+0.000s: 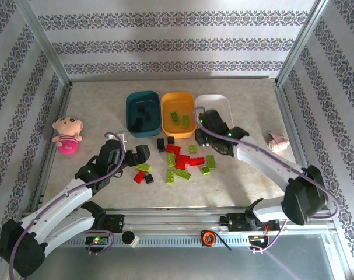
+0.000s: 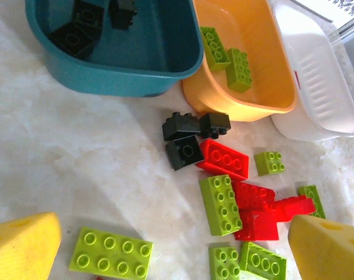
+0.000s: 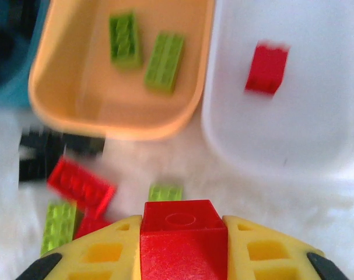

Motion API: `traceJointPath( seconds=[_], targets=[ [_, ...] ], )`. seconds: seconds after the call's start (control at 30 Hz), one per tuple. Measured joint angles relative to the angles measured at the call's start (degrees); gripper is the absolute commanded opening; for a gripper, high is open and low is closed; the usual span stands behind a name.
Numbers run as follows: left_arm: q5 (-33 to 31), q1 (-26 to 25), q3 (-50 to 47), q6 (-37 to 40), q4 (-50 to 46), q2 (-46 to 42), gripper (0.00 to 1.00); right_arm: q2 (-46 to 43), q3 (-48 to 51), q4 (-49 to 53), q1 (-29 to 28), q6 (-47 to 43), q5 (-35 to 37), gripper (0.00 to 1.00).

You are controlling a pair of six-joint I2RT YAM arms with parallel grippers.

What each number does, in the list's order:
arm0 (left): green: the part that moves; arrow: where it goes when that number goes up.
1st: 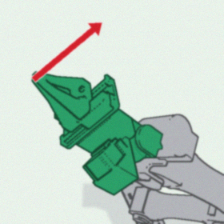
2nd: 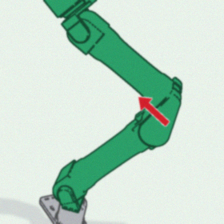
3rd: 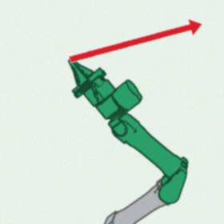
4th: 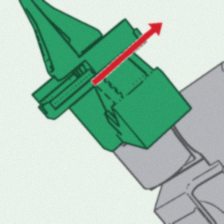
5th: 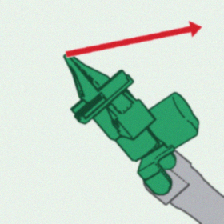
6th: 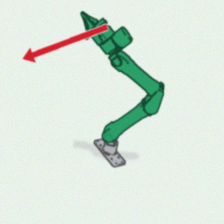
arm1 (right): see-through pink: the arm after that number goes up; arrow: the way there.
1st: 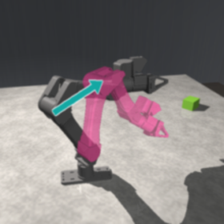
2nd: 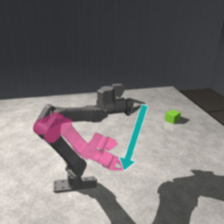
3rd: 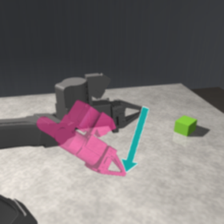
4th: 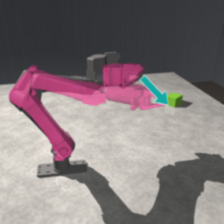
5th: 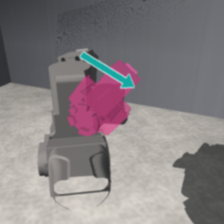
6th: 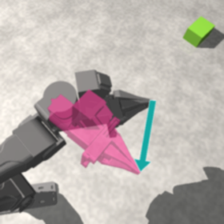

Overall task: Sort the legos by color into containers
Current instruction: Place the lego in the container.

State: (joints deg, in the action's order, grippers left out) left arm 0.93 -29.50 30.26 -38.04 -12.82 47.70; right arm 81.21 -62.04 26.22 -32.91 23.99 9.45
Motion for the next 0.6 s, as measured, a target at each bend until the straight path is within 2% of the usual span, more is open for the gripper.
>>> traceJointPath(
  seconds=[0.17,0.4,0.53,0.6],
  targets=[
    [-0.2,0.0,-0.8,-0.3,-2.1,-1.6,1.0,12.3,-9.6,-3.3,6.5,-1.1,0.7,0.24],
    [-1.2,0.0,-1.9,-1.4,-4.5,-3.8,1.0,26.3,-20.2,-2.8,13.6,-1.5,2.1,0.24],
    [-1.4,0.0,-3.1,-2.1,-4.9,-4.5,1.0,31.7,-26.2,-1.5,16.5,-1.5,3.4,0.3],
    [-1.4,0.0,-3.7,-2.6,-5.1,-4.5,1.0,33.9,-28.5,-0.6,17.6,-1.4,3.7,0.37]
  ],
)
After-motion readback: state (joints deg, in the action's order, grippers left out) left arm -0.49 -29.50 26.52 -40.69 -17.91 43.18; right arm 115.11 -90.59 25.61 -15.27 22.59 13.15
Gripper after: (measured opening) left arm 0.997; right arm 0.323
